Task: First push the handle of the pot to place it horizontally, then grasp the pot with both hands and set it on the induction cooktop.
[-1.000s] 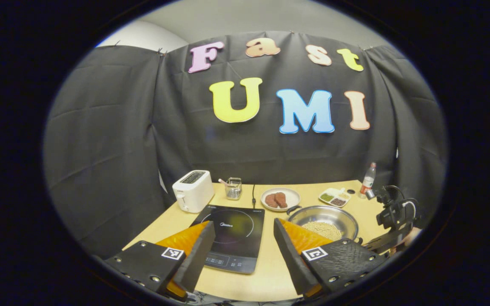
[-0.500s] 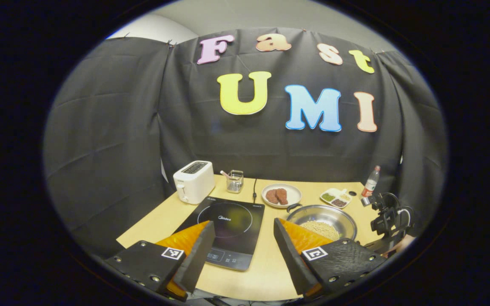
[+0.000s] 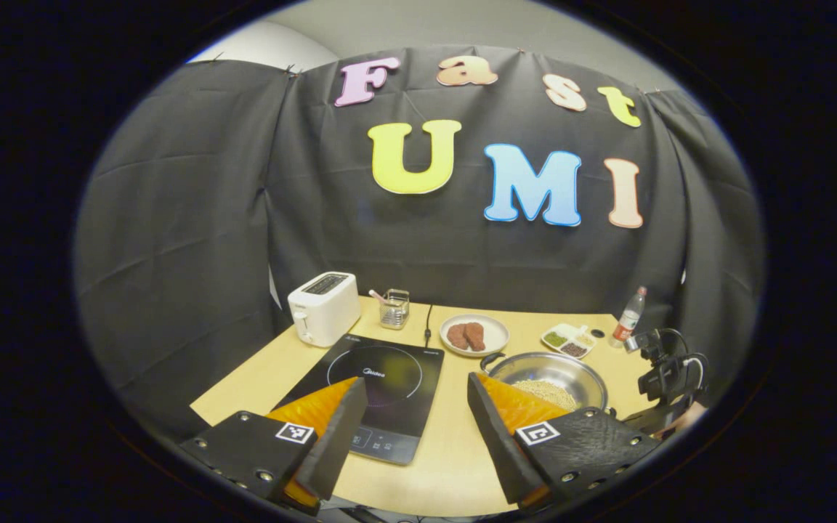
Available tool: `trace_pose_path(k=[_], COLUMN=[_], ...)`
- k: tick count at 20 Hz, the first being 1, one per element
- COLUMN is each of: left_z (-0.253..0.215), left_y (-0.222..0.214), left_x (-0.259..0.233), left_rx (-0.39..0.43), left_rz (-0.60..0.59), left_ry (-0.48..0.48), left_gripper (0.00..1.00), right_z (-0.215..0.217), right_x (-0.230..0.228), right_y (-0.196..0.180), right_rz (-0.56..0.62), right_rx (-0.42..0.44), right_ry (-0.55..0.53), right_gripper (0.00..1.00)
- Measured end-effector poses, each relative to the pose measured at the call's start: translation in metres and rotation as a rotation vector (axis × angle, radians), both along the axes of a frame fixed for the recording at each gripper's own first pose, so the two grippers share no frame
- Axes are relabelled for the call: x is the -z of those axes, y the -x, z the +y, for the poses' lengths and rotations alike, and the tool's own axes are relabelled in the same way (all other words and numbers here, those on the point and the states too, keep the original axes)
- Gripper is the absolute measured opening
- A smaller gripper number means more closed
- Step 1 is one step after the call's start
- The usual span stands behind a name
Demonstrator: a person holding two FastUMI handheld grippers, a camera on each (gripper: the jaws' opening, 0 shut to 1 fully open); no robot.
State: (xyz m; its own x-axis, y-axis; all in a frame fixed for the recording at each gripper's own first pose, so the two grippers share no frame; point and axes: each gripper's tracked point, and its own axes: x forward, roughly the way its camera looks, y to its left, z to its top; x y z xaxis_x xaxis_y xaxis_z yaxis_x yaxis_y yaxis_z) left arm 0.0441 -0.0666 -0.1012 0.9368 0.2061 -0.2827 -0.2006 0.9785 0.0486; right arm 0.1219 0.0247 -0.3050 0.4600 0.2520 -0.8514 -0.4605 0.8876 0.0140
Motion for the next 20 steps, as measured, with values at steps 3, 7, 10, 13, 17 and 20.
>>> trace_pose_path(k=[3, 7, 10, 13, 17, 20], left_z=[-0.004, -0.013, -0.020, -0.029, -0.042, -0.051], left_y=[-0.003, -0.007, -0.012, -0.015, -0.018, -0.019], left_x=[0.001, 0.004, 0.005, 0.006, 0.010, 0.011], left_rx=[-0.001, -0.006, -0.010, -0.014, -0.032, -0.058], left_rz=[0.006, 0.014, 0.016, 0.016, 0.024, 0.019], left_ry=[0.002, 0.001, -0.001, -0.004, -0.011, 0.001], left_gripper=[0.82, 0.85, 0.85, 0.85, 0.85, 0.82], right_z=[-0.009, -0.022, -0.030, -0.043, -0.053, -0.061], right_x=[-0.003, -0.002, -0.002, -0.003, -0.006, -0.008], right_y=[-0.009, -0.020, -0.027, -0.038, -0.053, -0.065], right_rz=[-0.010, -0.025, -0.029, -0.045, -0.055, -0.060], right_rx=[0.026, 0.041, 0.052, 0.075, 0.114, 0.122], right_ry=[-0.002, 0.017, 0.019, 0.013, -0.024, -0.037], right_gripper=[0.02, 0.02, 0.02, 0.02, 0.02, 0.02])
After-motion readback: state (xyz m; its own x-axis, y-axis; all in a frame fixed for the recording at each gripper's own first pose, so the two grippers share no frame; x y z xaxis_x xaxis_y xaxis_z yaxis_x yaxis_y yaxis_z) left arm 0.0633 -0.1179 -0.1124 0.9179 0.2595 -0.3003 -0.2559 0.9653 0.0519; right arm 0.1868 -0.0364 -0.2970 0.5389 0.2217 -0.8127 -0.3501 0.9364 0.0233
